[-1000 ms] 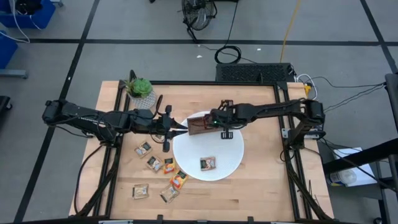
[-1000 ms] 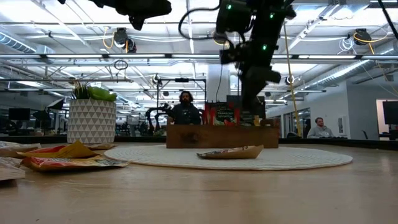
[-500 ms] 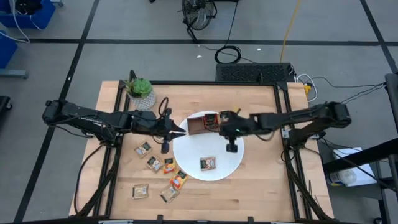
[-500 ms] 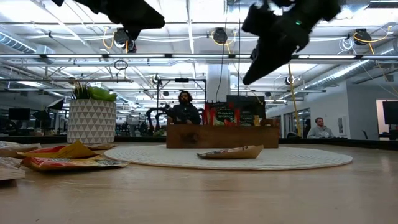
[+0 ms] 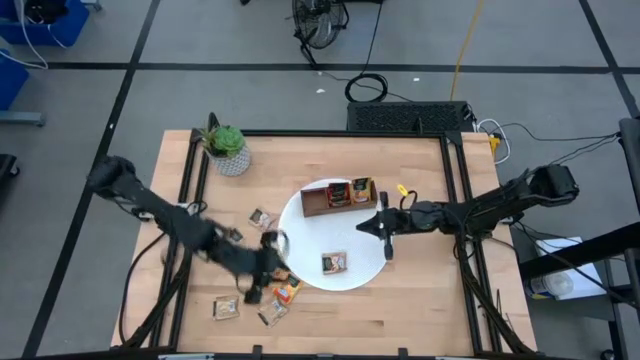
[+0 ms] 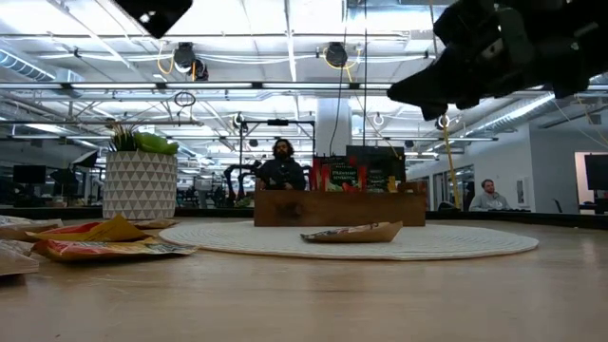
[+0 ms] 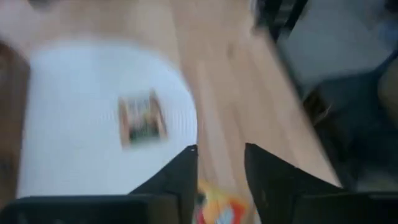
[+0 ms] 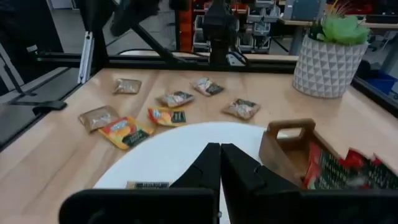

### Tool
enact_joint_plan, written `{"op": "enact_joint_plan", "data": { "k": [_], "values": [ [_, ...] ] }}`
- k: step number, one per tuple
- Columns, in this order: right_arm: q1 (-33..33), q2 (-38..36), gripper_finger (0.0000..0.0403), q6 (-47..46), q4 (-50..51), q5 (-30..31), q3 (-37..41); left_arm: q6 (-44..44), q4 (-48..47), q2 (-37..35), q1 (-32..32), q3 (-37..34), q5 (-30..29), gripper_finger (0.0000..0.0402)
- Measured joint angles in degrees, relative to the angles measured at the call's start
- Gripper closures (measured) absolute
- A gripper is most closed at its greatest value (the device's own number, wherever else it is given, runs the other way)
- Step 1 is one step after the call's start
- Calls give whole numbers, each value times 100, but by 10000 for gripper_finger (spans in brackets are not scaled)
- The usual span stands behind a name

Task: Pick & Place Tea
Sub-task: Put the yellow tea bag into the right section of the wooden organizer

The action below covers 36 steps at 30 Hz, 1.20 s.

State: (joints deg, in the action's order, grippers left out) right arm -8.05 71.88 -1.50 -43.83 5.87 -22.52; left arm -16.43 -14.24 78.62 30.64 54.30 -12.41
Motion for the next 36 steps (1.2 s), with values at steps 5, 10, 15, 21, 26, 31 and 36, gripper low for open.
{"op": "enact_joint_plan", "data": {
  "k": [5, 10, 15, 21, 26, 31, 36],
  "values": [
    [7, 1, 403, -160, -244, 26, 201, -1182, -2146, 1516, 469, 1468, -266, 222],
    [-111, 0, 403, -249, -343, 28, 234, -1917, -3796, 2785, 667, 2462, 117, 216],
    [-315, 2, 403, -58, -642, 28, 234, -1997, -4227, 3395, 736, 2659, 2, 215],
    [-515, 2, 403, 73, -952, 28, 234, -2149, -4269, 3549, 724, 2650, -607, 215],
    [-562, 2, 403, 88, -949, 46, 234, -2231, -4322, 3492, 699, 2650, -872, 215],
    [-562, 2, 403, 88, -945, 46, 234, -2196, -4258, 3494, 634, 2529, -1103, 215],
    [-560, 2, 403, 112, -915, 39, 234, -2369, -4249, 3494, 513, 2269, -1082, 215]
  ]
}}
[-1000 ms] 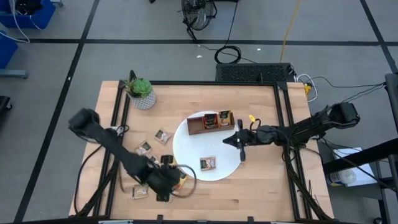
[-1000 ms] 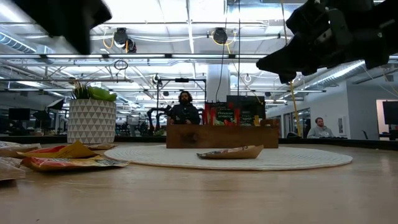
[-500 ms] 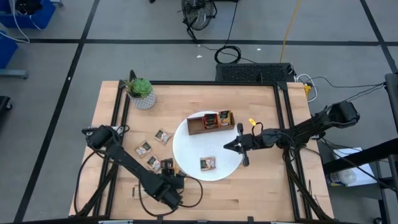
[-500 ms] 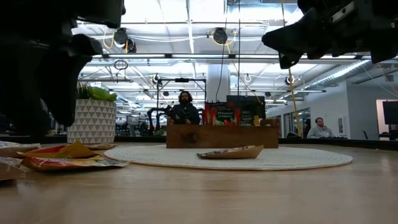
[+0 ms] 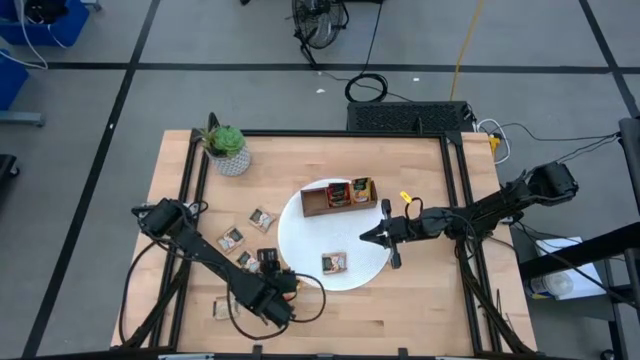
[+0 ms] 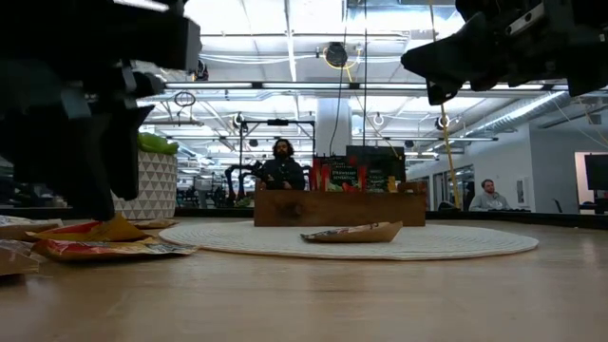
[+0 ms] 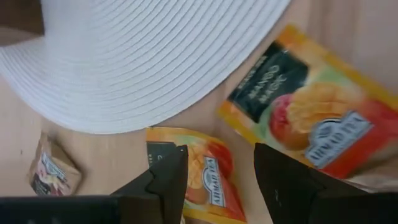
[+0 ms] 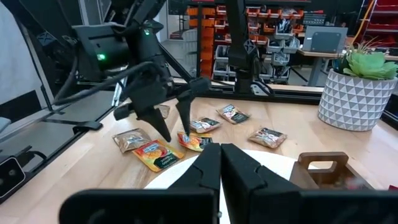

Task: Pick & Place Tea
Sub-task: Put the yellow tea bag into the right section of the wooden organizer

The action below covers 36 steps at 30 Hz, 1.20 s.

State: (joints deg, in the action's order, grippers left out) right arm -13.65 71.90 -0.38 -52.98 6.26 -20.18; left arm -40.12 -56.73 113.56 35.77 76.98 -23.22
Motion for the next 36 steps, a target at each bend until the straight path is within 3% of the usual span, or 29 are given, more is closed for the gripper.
{"op": "enact_joint_plan", "data": {
  "k": [12, 22, 26, 32, 36],
  "values": [
    [2, 0, 403, 20, 105, -4, -2, -70, 836, -17, -192, -550, 125, 215],
    [2, 0, 403, 21, 108, -4, -4, -120, 935, -31, -223, -649, 321, 219],
    [2, 0, 403, 20, 106, -4, -4, -231, 943, -26, -227, -651, 520, 262],
    [2, 0, 403, 20, 104, -7, -4, -200, 979, -15, -227, -651, 792, 382],
    [2, 0, 403, 20, 104, -7, -4, 84, 910, -11, -224, -638, 821, 394]
  ]
}}
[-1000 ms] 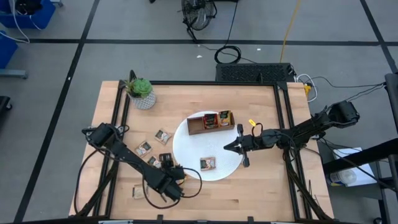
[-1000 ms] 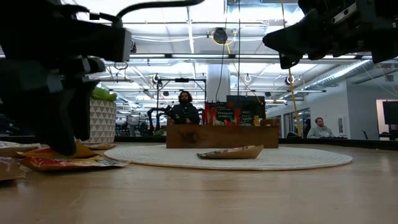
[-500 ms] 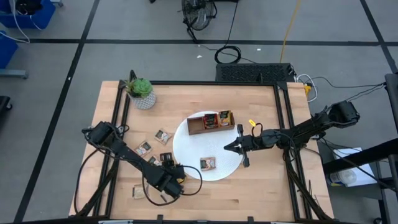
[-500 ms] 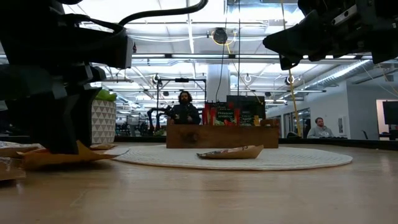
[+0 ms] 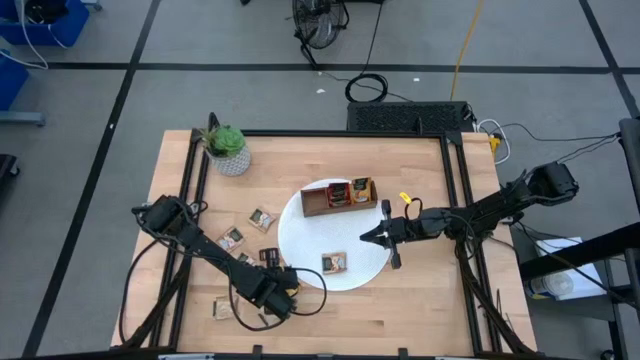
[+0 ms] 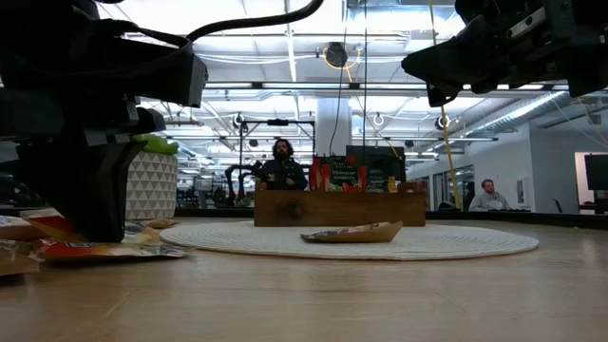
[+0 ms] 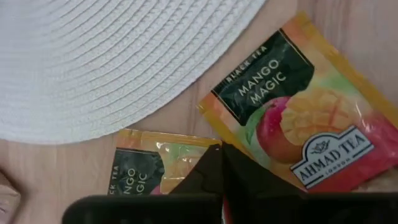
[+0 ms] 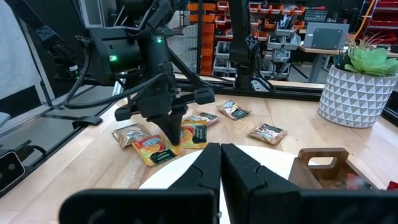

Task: Pick & Place Tea
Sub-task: Put the yellow tea bag into the right section of the wooden organizer

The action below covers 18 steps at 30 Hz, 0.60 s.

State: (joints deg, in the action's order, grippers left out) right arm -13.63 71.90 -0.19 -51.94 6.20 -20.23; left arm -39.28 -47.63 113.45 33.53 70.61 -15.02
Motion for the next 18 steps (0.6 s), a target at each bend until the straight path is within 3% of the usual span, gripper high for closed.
{"op": "enact_joint_plan", "data": {
  "k": [5, 8, 12, 16, 18],
  "values": [
    [0, 0, 403, 0, -1, 0, 0, 261, -1292, 78, 54, 480, 26, 398],
    [2, 2, 403, -80, -5, 0, -2, 307, -2118, 38, 73, 1039, -447, 399],
    [3, 66, 403, -105, -10, 314, -2, 694, -2857, 39, 59, 1604, -1623, 400],
    [17, 210, 403, -79, -12, 697, -2, 1781, -2590, 33, 41, 1823, -3264, 400],
    [26, 225, 403, -68, 36, 848, -2, 2589, -2249, 33, -38, 1803, -3803, 400]
  ]
}}
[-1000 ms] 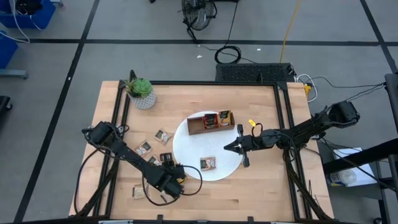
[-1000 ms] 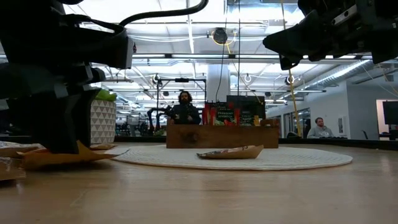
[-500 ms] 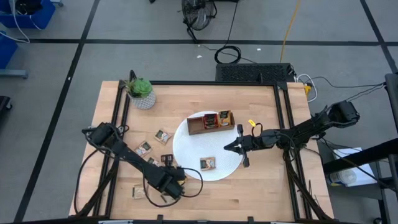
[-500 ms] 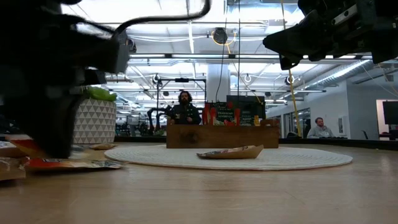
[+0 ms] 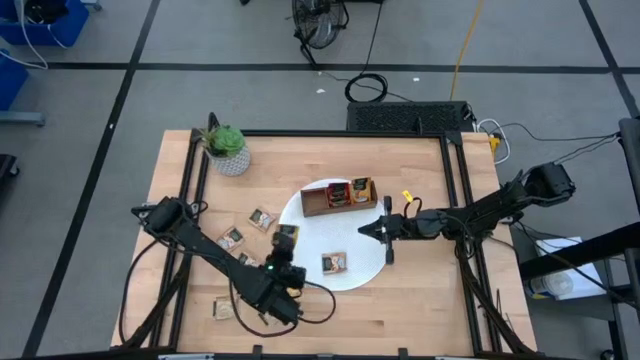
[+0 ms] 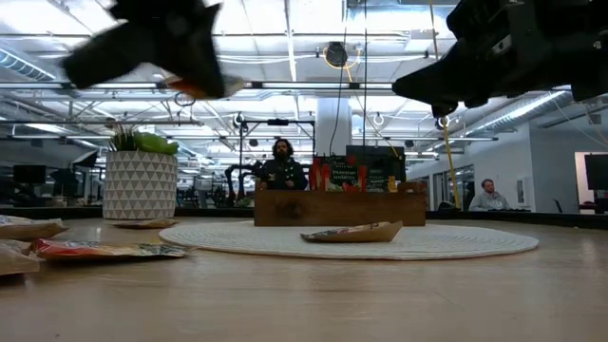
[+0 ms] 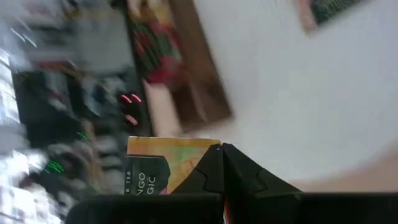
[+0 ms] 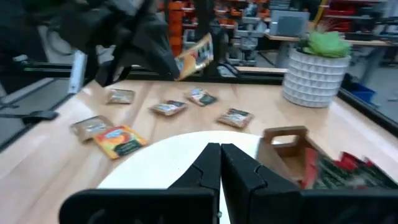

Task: Pick & Place Tea
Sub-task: Put the yellow tea bag into the right section of the wooden organizer

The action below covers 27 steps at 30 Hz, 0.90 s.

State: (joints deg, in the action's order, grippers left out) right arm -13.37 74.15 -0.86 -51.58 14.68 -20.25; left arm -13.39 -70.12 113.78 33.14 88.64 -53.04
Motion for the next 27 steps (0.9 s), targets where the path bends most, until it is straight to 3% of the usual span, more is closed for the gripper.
{"op": "enact_joint_plan", "data": {
  "k": [4, 8, 15, 21, 27],
  "values": [
    [85, -78, 403, 2, -41, 26, 0, 1652, 992, 0, -319, -4, -444, 401],
    [345, -274, 399, -77, 56, -38, -39, 3406, 2152, 41, -670, -4, -533, 401],
    [1018, -456, 306, -765, 1482, -1540, -786, 6034, 3766, 242, -946, -1, -615, 401],
    [1409, -452, 224, -942, 2041, -2005, -1218, 6614, 4090, 289, -993, 4, -684, 401],
    [1607, -296, 209, -1200, 2058, -2547, -1342, 6676, 4110, 291, -1012, -2, -587, 401]
  ]
}}
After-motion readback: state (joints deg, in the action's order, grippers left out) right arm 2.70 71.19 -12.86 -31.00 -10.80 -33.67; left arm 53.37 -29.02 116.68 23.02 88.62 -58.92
